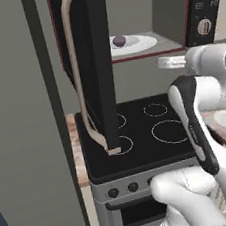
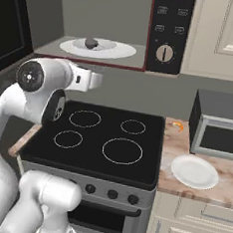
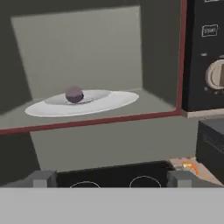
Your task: Pick the eggplant from the counter and place it in the microwave.
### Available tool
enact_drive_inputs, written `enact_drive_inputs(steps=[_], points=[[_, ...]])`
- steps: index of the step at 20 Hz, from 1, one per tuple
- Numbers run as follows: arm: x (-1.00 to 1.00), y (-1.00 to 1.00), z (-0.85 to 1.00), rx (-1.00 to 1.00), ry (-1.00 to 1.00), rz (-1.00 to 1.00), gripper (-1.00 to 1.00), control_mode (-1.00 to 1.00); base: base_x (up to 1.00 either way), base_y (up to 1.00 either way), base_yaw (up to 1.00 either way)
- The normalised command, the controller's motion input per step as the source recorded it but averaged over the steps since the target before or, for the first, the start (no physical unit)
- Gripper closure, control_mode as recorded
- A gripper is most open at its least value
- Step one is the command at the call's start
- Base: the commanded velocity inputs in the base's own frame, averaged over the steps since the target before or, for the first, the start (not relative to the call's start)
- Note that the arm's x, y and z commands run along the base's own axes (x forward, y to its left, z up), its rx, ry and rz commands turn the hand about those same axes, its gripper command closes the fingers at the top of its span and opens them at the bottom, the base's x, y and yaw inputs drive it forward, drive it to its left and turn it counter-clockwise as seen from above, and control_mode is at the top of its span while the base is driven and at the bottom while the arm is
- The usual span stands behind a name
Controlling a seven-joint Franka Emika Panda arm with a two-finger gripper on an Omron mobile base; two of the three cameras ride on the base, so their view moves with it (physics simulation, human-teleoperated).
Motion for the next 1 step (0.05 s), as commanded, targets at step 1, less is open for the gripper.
enact_drive_inputs(steps=[1], points=[[-1.0,0.0,-0.64,0.0,0.0,-0.16,-1.0,-1.0,0.0,0.0,0.0]])
